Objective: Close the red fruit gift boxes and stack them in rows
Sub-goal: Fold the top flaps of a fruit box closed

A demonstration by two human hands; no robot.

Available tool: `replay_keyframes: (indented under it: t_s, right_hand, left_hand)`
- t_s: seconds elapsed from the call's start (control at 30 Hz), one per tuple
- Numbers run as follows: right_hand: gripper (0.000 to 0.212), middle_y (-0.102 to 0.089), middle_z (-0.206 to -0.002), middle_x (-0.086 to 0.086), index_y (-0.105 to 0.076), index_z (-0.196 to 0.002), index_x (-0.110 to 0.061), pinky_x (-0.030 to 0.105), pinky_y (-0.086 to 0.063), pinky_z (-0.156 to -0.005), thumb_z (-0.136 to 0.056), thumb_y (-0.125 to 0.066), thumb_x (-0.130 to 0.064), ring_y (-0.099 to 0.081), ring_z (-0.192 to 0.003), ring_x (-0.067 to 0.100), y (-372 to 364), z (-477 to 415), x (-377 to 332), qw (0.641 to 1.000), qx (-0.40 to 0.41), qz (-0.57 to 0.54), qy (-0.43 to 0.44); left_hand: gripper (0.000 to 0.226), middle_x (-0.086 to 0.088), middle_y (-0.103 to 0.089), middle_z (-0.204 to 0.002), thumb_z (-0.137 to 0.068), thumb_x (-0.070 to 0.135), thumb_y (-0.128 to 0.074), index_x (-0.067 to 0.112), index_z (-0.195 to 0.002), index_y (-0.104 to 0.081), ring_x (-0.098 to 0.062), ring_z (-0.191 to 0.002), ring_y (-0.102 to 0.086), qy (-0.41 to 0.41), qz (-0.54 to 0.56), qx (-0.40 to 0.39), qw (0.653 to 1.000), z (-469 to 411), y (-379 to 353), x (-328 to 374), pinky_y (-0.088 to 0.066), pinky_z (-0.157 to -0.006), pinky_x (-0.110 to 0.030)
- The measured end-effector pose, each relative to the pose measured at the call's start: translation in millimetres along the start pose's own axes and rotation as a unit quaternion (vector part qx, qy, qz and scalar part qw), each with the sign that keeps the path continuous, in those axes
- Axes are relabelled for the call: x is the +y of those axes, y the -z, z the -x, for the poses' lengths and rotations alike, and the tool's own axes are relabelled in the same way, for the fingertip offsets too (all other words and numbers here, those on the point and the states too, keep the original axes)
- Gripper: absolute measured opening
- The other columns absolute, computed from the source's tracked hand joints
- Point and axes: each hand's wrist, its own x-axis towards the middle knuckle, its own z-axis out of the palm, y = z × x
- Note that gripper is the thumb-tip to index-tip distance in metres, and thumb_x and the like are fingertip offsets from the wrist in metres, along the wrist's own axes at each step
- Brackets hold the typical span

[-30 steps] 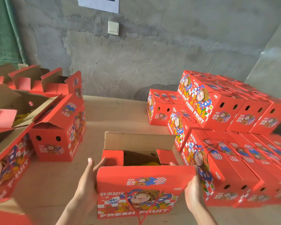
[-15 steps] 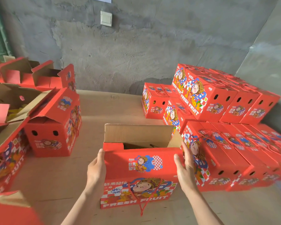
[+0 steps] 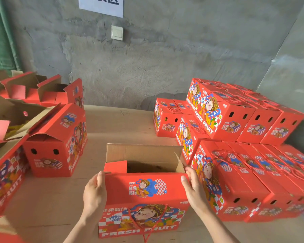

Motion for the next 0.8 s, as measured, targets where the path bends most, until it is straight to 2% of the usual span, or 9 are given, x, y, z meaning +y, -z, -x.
replay_keyframes:
  t_s: [0.07,0.13,0.2,0.3,0.47,0.57,0.63,0.73,0.8]
  right_hand:
    - [0.046,-0.051,-0.129,-0.011,-0.04,-0.131,-0.04,0.033,-0.041,-0.099,-0.09,-0.041,-0.06,-0.049,-0.119,0.009,-3,-1,8,1.0,0.001,0.019,-0.022]
    - [0.053,-0.049,-0.124,-0.024,-0.035,-0.127,-0.053,0.034,-0.043,-0.097,-0.081,-0.031,-0.079,-0.048,-0.114,0.002,-4,-2,13,0.999,0.0,0.03,-0.026]
    - [0.053,-0.051,-0.118,-0.036,-0.037,-0.128,-0.056,0.032,-0.045,-0.091,-0.081,-0.031,-0.08,-0.049,-0.107,-0.011,-4,-5,18,0.999,0.0,0.032,-0.01]
    - [0.052,-0.049,-0.121,-0.038,-0.039,-0.131,-0.052,0.032,-0.045,-0.088,-0.086,-0.035,-0.076,-0.045,-0.105,-0.022,-2,-12,24,1.0,-0.017,0.022,0.006]
    - [0.048,-0.049,-0.127,-0.033,-0.042,-0.13,-0.05,0.029,-0.045,-0.087,-0.089,-0.029,-0.072,-0.048,-0.108,-0.016,1,-7,15,0.999,-0.012,0.024,0.029]
    - [0.026,-0.059,-0.114,-0.023,-0.056,-0.109,-0.046,0.019,-0.044,-0.085,-0.094,-0.038,-0.057,-0.054,-0.106,-0.006,6,-3,-4,0.998,0.008,0.01,0.067]
    - [0.016,-0.062,-0.101,-0.013,-0.066,-0.096,-0.03,0.019,-0.044,-0.084,-0.097,-0.05,-0.028,-0.058,-0.099,0.0,9,-3,-15,0.996,0.034,-0.035,0.076]
    - [0.022,-0.063,-0.099,0.001,-0.071,-0.088,-0.005,0.015,-0.042,-0.084,-0.096,-0.05,-0.009,-0.059,-0.098,0.014,12,-5,-30,0.998,0.038,-0.049,0.027]
    - [0.022,-0.063,-0.1,0.009,-0.069,-0.09,0.006,0.022,-0.043,-0.087,-0.094,-0.051,-0.004,-0.059,-0.098,0.02,14,-5,-37,0.999,0.023,-0.037,0.024]
  left_hand:
    - [0.038,0.002,-0.065,-0.088,-0.102,0.028,-0.033,0.027,-0.08,-0.064,-0.019,-0.085,-0.057,-0.027,0.001,0.01,1.0,3,0,1,-0.04,-0.073,-0.031]
    - [0.031,0.01,-0.058,-0.11,-0.102,0.028,-0.033,0.028,-0.095,-0.063,-0.01,-0.103,-0.05,-0.049,0.002,0.024,0.998,6,-1,2,-0.035,-0.089,-0.028]
    - [0.035,0.011,-0.06,-0.101,-0.102,0.032,-0.031,0.024,-0.099,-0.066,-0.006,-0.09,-0.053,-0.053,0.011,0.026,0.998,8,-3,2,-0.04,-0.08,-0.026]
    - [0.044,-0.002,-0.057,-0.065,-0.101,0.04,-0.028,0.029,-0.082,-0.066,-0.01,-0.055,-0.046,-0.037,0.026,0.023,0.999,15,0,6,-0.037,-0.055,-0.029]
    - [0.045,0.005,-0.067,-0.067,-0.1,0.04,-0.03,0.036,-0.076,-0.067,-0.013,-0.064,-0.057,-0.032,0.036,0.03,0.998,20,2,7,-0.044,-0.061,-0.031]
    - [0.041,0.009,-0.07,-0.08,-0.1,0.039,-0.032,0.033,-0.088,-0.07,-0.013,-0.079,-0.062,-0.037,0.018,0.014,0.999,15,5,7,-0.049,-0.072,-0.034]
    - [0.035,0.01,-0.068,-0.097,-0.101,0.035,-0.035,0.027,-0.102,-0.069,-0.013,-0.092,-0.061,-0.058,-0.004,0.009,0.998,12,5,8,-0.049,-0.083,-0.036]
    - [0.027,0.012,-0.067,-0.084,-0.099,0.029,-0.042,0.031,-0.089,-0.067,-0.016,-0.079,-0.061,-0.074,-0.054,0.022,0.996,13,0,11,-0.046,-0.07,-0.037]
    - [0.025,0.011,-0.067,-0.084,-0.098,0.024,-0.046,0.028,-0.084,-0.067,-0.021,-0.074,-0.059,-0.075,-0.081,0.041,0.993,15,-5,11,-0.045,-0.066,-0.038]
